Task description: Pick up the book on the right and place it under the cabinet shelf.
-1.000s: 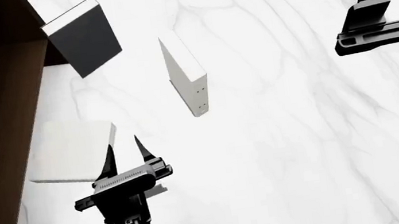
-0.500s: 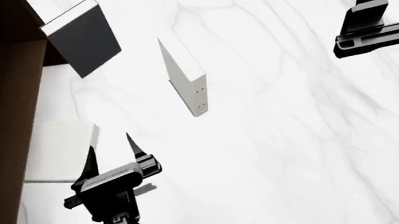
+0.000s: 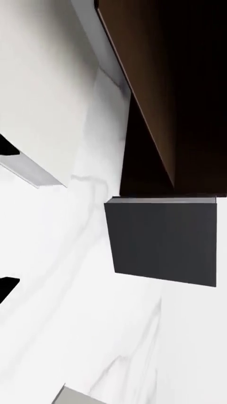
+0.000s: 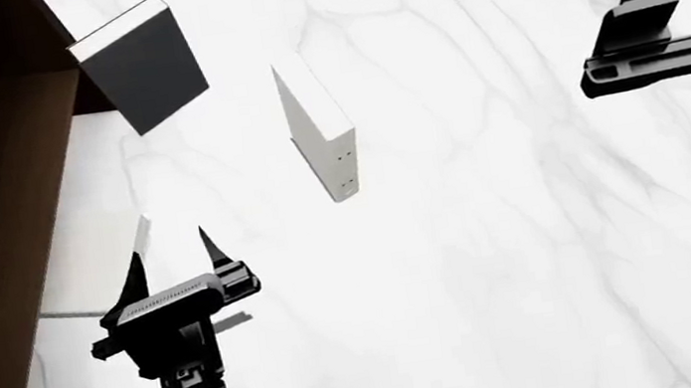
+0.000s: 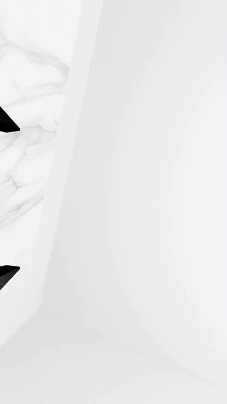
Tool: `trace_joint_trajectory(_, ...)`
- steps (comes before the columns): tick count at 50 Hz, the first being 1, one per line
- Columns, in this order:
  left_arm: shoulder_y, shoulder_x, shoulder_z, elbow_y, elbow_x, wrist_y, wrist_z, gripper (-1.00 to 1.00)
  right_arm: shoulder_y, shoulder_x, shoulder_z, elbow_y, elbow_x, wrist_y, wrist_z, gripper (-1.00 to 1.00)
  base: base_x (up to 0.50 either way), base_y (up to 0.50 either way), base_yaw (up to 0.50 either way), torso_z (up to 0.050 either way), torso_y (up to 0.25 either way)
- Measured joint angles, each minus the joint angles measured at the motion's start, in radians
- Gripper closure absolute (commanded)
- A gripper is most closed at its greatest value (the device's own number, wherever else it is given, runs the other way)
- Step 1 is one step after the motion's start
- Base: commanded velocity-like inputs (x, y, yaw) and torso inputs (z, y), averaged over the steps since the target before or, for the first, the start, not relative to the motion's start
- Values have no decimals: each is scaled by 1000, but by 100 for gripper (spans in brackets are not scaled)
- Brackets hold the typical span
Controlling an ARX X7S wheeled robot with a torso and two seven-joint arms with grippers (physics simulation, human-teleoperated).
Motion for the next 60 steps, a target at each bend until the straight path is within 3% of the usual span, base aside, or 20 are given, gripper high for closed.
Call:
trace_joint_trajectory(40,-49,-43,-54,-122,-80,77,151,-100,3,-14,17,-22,0,29,15,-100,0,0,0,-2,-5)
trace_joint_trajectory(60,-75,-71,-84,-142,-127,49,121,-100,9,-15,27,-30,8,42,15,-100,0,0,0,-2,-5)
